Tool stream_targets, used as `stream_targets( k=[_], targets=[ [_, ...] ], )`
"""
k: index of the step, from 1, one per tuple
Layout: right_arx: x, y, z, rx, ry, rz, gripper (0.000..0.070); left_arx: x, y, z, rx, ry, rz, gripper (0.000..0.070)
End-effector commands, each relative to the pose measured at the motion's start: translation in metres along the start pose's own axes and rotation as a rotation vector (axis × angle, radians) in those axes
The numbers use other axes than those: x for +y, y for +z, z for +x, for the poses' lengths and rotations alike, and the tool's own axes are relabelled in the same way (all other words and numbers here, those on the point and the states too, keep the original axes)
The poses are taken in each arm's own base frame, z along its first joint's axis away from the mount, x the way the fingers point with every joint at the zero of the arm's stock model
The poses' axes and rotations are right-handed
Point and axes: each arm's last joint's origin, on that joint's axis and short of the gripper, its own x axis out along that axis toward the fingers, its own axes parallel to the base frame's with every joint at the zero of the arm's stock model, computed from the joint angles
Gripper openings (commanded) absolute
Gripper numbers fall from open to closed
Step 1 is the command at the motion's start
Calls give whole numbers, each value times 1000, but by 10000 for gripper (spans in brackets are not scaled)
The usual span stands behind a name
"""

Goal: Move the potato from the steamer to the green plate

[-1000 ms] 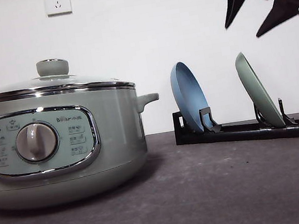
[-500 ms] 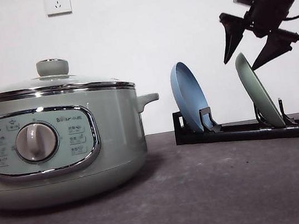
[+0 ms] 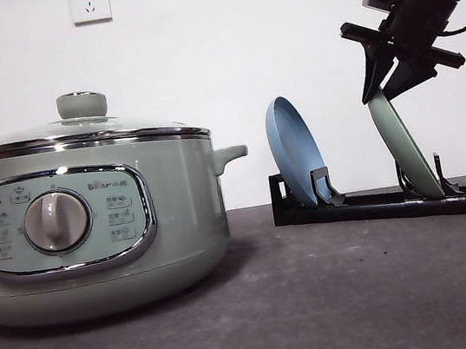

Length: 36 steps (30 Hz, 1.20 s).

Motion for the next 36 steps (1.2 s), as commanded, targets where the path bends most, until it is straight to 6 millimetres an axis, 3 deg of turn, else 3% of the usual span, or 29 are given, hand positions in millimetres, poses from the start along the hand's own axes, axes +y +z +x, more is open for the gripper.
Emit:
stream_targets(
  k=[1, 11, 24, 30, 36],
  targets=[
    [1, 5, 3, -16, 7, -1, 17, -2, 6, -3, -25, -5, 21, 606],
    [8, 11, -10, -52, 51, 22, 0, -2, 6, -3, -27, -5, 22, 606],
    [48, 29, -92, -213, 133, -59, 0, -2, 6, -3, -28, -5, 23, 606],
    [78, 15, -128, -165, 155, -158, 0, -2, 6, -3, -28, -5, 23, 606],
    [117, -14, -153, -48, 89, -345, 0, -2, 6, -3, -28, -5, 23, 606]
  ],
)
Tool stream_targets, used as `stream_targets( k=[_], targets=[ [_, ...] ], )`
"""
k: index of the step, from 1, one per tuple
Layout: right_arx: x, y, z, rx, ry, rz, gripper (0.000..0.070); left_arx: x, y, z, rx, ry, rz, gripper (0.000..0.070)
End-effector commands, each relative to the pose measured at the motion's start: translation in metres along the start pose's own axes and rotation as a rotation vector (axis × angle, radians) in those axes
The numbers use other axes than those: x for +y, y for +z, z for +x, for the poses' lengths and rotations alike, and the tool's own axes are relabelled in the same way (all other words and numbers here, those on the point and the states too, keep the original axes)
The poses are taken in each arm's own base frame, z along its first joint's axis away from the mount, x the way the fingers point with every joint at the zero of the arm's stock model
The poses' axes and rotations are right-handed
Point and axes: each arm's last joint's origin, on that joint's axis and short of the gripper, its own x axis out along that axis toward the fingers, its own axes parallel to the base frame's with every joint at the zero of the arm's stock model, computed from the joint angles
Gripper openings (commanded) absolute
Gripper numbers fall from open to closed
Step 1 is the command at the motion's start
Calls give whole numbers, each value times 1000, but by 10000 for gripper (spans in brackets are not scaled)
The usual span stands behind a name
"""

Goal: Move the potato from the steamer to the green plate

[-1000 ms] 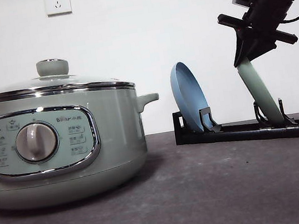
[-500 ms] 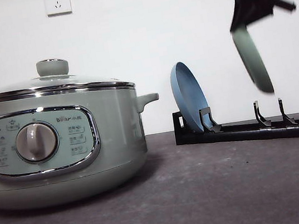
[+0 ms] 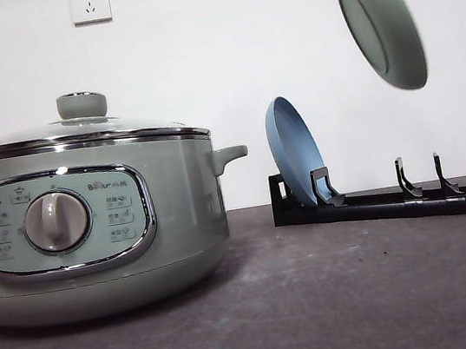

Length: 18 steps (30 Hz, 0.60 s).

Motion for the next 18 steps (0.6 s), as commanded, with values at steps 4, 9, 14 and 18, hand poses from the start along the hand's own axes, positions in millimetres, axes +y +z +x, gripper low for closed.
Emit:
stream_targets(
  k=[4, 9, 14, 18],
  targets=[
    [38, -16, -5, 155, -43, -221, 0, -2, 6, -3, -25, -5, 22, 606],
    [78, -43, -1, 337, -58, -373, 0, -2, 6, -3, -25, -5, 21, 606],
    [108, -75, 11, 448, -112, -504, 0, -2, 6, -3, -25, -5, 22, 606],
    [125, -103, 22, 514, -130, -580, 0, -2, 6, -3, -25, -5, 21, 606]
  ],
)
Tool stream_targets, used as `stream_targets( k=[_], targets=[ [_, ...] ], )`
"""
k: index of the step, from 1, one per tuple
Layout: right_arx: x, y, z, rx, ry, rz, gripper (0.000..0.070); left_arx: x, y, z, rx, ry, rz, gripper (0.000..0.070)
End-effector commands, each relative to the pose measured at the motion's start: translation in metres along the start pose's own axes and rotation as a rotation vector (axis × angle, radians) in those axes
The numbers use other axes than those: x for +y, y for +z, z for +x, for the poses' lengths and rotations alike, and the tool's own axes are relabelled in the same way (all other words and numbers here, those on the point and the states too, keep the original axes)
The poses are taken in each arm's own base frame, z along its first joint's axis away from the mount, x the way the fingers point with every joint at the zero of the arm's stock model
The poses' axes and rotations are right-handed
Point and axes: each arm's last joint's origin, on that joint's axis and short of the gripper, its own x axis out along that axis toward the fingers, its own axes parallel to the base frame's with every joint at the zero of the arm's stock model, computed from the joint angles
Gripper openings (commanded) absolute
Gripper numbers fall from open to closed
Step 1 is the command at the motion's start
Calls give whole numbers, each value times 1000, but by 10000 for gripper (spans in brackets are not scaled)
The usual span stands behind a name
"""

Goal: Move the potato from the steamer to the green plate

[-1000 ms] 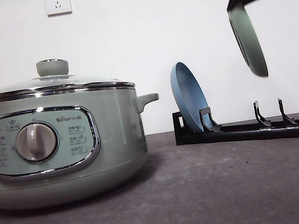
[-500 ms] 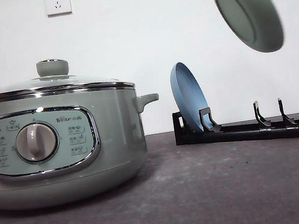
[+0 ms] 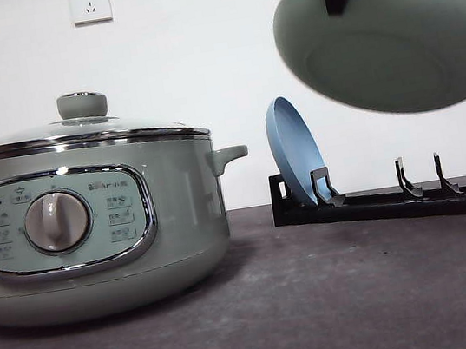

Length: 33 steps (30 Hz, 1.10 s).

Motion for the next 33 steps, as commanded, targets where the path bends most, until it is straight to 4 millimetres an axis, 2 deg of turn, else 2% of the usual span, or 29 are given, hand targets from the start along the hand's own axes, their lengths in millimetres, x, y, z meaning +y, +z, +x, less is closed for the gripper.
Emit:
stream_targets(
  k=[1, 7, 17, 33],
  targets=[
    [12, 1, 7, 12, -23, -22, 0, -2, 6, -3, -25, -5, 22, 606],
    [40, -18, 38, 98, -65, -96, 0, -2, 6, -3, -25, -5, 22, 606],
    [70, -42, 83, 133, -41, -145, 0, -2, 6, -3, -25, -5, 22, 606],
    [100, -44, 131, 255, -8, -189, 0, -2, 6, -3, -24, -5, 21, 606]
  ],
)
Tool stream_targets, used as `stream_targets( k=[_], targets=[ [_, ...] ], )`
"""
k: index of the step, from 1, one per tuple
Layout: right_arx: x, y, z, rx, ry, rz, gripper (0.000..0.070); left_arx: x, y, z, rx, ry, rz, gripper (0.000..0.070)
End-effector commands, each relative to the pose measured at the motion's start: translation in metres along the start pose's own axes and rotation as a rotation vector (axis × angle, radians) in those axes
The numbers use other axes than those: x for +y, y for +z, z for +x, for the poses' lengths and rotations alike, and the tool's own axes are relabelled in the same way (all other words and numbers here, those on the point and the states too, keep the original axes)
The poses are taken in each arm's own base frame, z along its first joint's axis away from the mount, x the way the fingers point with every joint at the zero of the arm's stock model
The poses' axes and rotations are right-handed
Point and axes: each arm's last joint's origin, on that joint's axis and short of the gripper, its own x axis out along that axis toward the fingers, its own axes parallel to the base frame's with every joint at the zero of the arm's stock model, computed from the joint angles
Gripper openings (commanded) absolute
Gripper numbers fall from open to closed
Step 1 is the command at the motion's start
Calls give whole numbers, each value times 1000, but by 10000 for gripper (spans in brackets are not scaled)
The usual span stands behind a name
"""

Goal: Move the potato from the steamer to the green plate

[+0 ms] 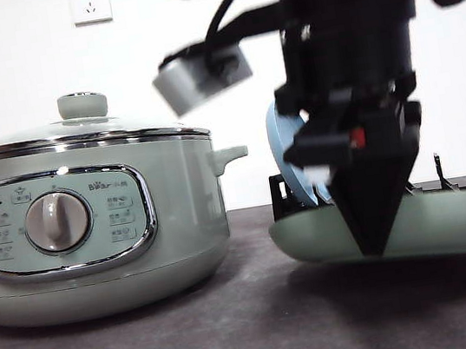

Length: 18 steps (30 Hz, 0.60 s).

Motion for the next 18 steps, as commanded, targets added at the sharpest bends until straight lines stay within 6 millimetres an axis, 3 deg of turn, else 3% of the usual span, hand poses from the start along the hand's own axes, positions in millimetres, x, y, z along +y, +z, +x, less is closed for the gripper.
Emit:
stream_targets(
  k=[1, 5, 10, 18],
  targets=[
    [6, 4, 7, 20, 6, 9, 0, -2, 6, -3, -24, -5, 21, 606],
    [7, 5, 10, 33, 26, 13, 34, -2, 6, -3, -24, -5, 21, 606],
    [8, 4, 10, 39, 61, 32, 325, -2, 6, -3, -24, -5, 21, 606],
    [5, 5, 2, 5, 57, 40, 346, -2, 6, -3, -25, -5, 21, 606]
  ],
)
